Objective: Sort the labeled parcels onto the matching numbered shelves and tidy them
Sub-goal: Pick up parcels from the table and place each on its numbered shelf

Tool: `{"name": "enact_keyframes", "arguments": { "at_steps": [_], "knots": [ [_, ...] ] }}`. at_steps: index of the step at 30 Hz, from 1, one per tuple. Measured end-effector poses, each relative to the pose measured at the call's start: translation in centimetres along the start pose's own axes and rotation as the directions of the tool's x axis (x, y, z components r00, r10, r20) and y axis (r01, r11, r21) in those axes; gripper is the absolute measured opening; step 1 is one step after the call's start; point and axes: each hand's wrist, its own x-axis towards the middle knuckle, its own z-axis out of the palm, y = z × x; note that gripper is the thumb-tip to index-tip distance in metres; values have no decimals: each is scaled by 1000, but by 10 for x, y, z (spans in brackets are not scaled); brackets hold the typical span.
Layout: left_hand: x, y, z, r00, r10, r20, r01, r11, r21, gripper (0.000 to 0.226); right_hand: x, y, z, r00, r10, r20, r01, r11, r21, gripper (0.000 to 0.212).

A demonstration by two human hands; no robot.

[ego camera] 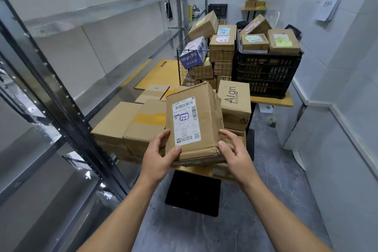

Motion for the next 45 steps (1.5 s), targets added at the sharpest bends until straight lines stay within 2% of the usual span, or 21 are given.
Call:
{"name": "enact_keyframes", "arguments": {
  "at_steps": [3,6,11,21,31,40,45],
  "knots": [
    [-13,8,-11,995,86,-43,-81,992,99,68,-11,-15,6,999,0,45,-1,1000,19,41],
    [-31,17,-24,980,190,-51,-176,964,200,65,-25,-26,16,995,-5,99,-4,996,89,54],
    [-71,27,-53,935,347,-69,-312,900,303,62,-61,-38,44,993,-23,118,7,992,129,63],
    [-160,32,-99,889,427,-164,-347,864,365,62,-134,-56,96,990,-124,71,120,992,49,81],
    [-221,43,-133,872,407,-271,-251,849,465,60,-173,-63,125,968,-164,190,132,977,169,84],
    [-264,68,-125,869,377,-320,-139,807,574,59,-182,-67,116,935,-171,311,99,967,234,80],
    [-306,78,-126,854,336,-396,5,758,652,49,-196,-62,117,898,-185,400,95,967,235,80]
  ]
}}
